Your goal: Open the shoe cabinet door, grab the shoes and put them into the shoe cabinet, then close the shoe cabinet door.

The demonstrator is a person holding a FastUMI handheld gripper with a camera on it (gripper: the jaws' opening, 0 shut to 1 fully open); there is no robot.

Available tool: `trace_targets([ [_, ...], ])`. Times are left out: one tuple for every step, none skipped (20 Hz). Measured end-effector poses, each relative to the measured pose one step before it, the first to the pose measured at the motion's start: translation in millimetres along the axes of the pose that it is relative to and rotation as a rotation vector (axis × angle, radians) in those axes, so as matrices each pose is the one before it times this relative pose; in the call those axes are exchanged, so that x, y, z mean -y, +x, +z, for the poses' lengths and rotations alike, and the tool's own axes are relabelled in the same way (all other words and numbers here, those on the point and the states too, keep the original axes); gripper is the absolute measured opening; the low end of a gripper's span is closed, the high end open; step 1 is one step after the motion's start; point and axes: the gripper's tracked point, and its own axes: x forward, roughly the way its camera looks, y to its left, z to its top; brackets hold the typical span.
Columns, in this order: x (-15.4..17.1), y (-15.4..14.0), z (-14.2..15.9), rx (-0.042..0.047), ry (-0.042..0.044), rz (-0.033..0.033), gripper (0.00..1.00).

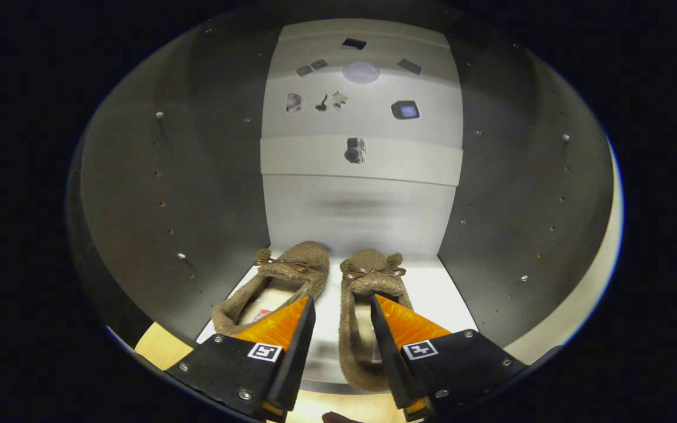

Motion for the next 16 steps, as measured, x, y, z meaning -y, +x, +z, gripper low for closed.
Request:
trace_targets([
  [0.13,-11.54,2.73,0.00937,-0.00274,-0.01001,0.63],
  [-1.25,-12.59,1.66,0.00854,0.00086,-0.00692,0.64],
  [-2.97,-15.05,2.65,0.00832,0.00394,-0.00142,0.69],
  [-4.30,-13.66,1.65,0.00814,0.00358,0.00211,0.71],
  [-3.53,-16.53,1.49,0.00897,0.00418,0.00111,0.75],
  [-3.70,-17.68,-0.30,0.00493,0.00929,-0.00067,0.78],
  [-3.39,-17.54,-0.41,0.00622,0.01481,-0.00255,0.81],
  [-2.69,-18.37,-1.68,0.00976,0.01517,-0.00196,0.83],
  [-0.90,-18.48,-1.83,0.00680,0.01442,-0.00924,0.86],
  [2.43,-18.58,-2.10,0.00143,0.00975,-0.01577,0.88],
  [1.32,-16.84,-1.68,0.00236,0.01486,-0.01188,0.90],
  [-1.84,-13.86,-2.57,-0.00417,0.01417,0.00124,0.91],
  [-1.06,-15.18,-3.00,-0.00674,0.00942,0.00602,0.91],
  [0.71,-12.77,-1.57,0.00062,0.00270,0.00296,0.91],
  [2.99,-14.02,0.04,0.00752,-0.00336,-0.00314,0.92],
  [2.78,-13.36,0.24,0.00784,-0.00431,-0.00133,0.92],
])
